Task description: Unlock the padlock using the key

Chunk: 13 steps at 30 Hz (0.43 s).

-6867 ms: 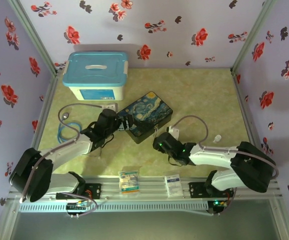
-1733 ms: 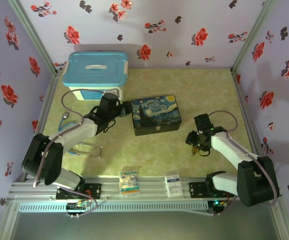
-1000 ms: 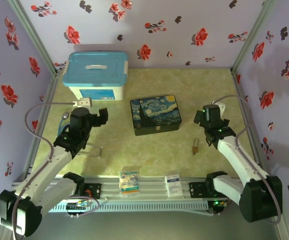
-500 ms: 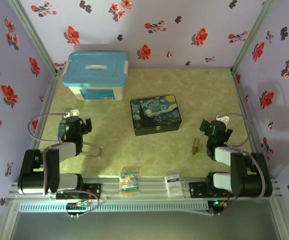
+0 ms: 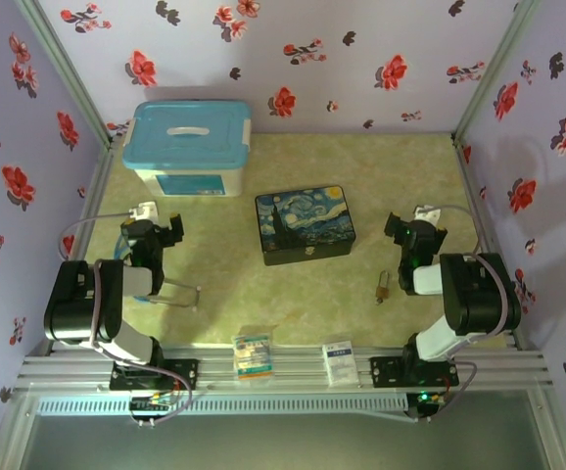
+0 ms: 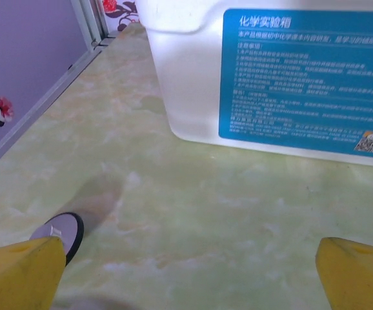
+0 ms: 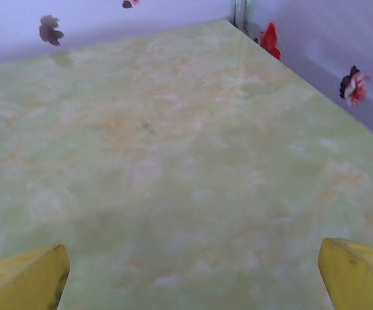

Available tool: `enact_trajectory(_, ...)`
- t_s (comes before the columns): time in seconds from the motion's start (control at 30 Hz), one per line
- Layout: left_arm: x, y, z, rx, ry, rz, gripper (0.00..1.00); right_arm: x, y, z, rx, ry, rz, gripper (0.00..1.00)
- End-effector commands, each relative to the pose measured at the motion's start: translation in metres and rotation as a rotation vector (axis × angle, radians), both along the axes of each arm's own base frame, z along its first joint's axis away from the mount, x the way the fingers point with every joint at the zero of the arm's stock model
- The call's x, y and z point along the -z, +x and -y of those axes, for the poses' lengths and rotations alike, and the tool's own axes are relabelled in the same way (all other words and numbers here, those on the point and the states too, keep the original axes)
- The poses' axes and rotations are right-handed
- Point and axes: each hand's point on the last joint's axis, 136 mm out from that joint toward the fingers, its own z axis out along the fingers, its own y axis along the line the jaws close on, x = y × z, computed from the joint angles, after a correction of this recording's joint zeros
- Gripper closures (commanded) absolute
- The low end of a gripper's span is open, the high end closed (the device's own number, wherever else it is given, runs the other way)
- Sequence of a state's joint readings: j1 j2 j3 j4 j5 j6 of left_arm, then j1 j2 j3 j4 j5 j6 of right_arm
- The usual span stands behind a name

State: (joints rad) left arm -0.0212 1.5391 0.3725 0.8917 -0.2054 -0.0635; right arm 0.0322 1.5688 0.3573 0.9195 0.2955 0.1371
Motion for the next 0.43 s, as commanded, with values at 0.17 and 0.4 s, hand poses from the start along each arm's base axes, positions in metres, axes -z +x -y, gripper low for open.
enact_trajectory(0.17,-0.0062,0.0045,-0.0018,0.002,0.024,0.020,0.00,-0.0083,0.0031,0.0003,0.003,-0.037,0.011,0.01)
enact_trajectory(0.4,-0.0063,0.0047,-0.0019,0.002,0.024,0.019,0.00,-0.0072,0.0051,-0.0011,-0.022,-0.018,0.009,0.01)
